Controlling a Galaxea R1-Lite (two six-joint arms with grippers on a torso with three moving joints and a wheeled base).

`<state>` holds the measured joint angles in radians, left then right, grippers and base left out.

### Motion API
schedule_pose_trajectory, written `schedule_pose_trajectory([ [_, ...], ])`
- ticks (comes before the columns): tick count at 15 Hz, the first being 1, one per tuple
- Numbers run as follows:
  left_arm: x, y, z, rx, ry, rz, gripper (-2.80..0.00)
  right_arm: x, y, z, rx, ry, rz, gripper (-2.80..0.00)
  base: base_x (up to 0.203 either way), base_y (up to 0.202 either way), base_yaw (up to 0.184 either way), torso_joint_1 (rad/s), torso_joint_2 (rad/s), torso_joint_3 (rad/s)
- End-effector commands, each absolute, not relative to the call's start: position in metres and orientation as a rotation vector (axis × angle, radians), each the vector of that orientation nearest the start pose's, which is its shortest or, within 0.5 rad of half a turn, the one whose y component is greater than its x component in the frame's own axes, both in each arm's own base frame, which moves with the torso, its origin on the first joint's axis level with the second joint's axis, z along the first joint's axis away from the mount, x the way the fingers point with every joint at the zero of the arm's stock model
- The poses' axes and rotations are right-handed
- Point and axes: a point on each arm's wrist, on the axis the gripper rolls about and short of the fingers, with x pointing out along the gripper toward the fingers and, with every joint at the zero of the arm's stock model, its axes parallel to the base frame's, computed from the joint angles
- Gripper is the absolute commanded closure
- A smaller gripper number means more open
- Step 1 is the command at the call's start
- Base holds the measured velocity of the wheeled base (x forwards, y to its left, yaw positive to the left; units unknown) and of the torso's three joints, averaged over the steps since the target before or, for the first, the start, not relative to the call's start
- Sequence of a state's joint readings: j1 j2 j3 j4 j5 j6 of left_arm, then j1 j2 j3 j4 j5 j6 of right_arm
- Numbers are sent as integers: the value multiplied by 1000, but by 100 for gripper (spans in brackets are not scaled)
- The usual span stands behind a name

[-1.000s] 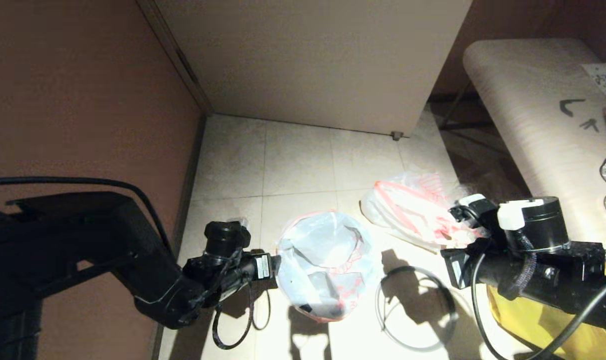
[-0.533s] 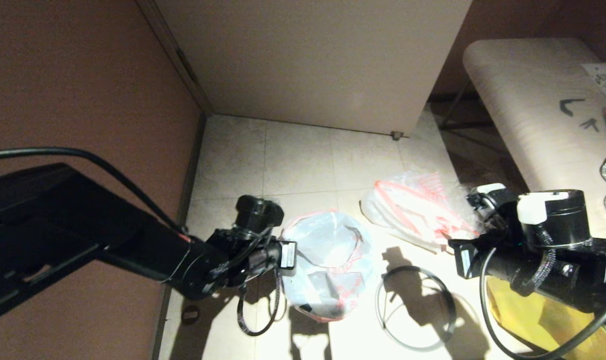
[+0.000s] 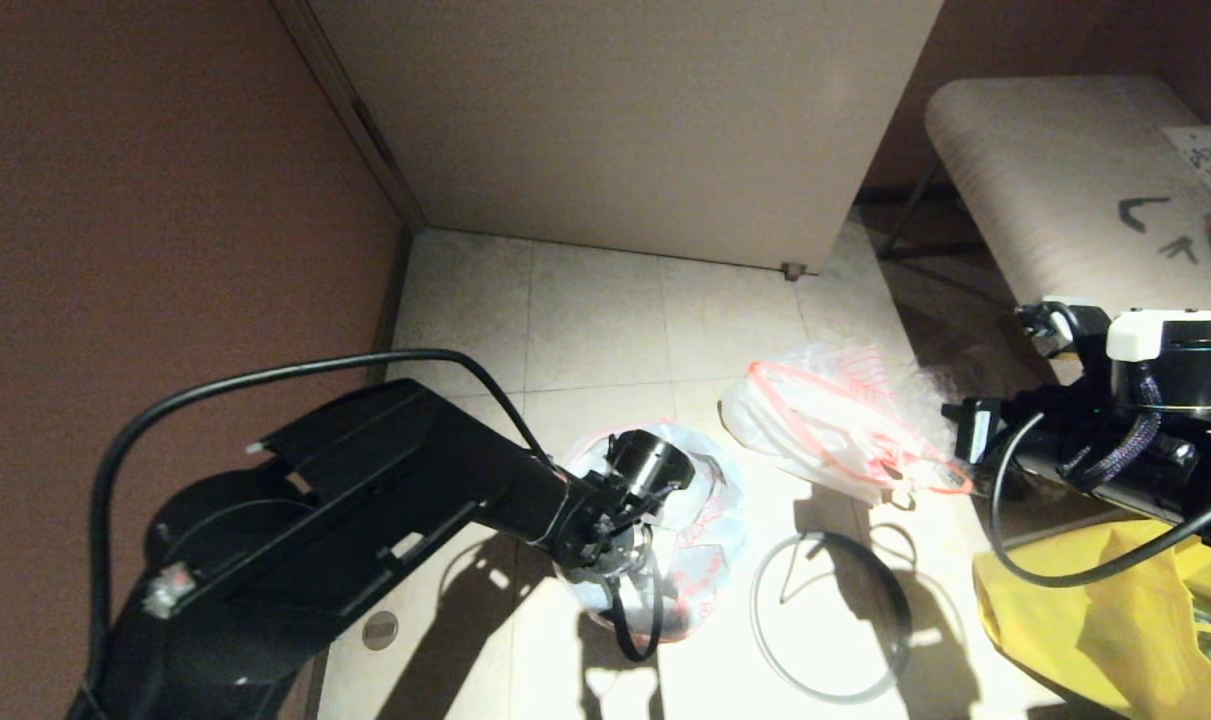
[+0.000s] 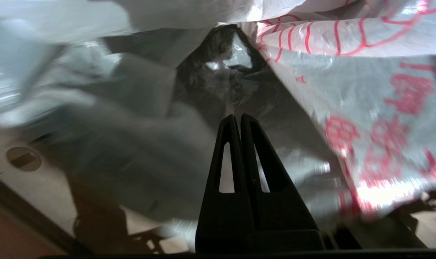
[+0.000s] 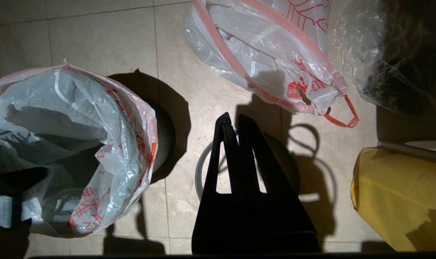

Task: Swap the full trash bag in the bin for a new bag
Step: Put the new garbage bag on the trash can

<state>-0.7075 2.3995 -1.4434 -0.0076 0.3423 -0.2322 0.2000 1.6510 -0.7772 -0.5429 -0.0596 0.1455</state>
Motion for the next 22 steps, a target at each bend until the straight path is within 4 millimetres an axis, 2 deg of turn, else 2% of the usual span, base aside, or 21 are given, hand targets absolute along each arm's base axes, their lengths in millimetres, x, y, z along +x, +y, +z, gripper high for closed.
schedule_pose_trajectory([
  [1, 352, -294, -25, 286, 873, -224, 0, 289, 55, 179, 140, 324, 121, 0, 0, 0, 0, 0, 0, 0],
  [3, 381, -306, -35, 261, 772, -225, 0, 283, 57, 182, 219, 304, 162, 0, 0, 0, 0, 0, 0, 0],
  [5, 405, -314, -47, 273, 717, -226, 0, 278, 55, 182, 226, 306, 187, 0, 0, 0, 0, 0, 0, 0],
  [7, 422, -310, -72, 336, 725, -218, 0, 273, 54, 190, 232, 274, 200, 0, 0, 0, 0, 0, 0, 0],
  [10, 433, -299, -105, 401, 682, -195, 0, 259, 54, 207, 239, 220, 244, 0, 0, 0, 0, 0, 0, 0],
  [13, 435, -299, -110, 388, 652, -188, 0, 248, 52, 215, 241, 190, 253, 0, 0, 0, 0, 0, 0, 0],
  [15, 436, -300, -102, 380, 635, -186, 0, 242, 51, 215, 243, 186, 255, 0, 0, 0, 0, 0, 0, 0],
  [18, 427, -306, -68, 372, 614, -190, 0, 235, 49, 218, 243, 179, 253, 0, 0, 0, 0, 0, 0, 0],
  [22, 382, -308, -6, 351, 616, -210, 0, 228, 47, 195, 233, 258, 230, 0, 0, 0, 0, 0, 0, 0],
])
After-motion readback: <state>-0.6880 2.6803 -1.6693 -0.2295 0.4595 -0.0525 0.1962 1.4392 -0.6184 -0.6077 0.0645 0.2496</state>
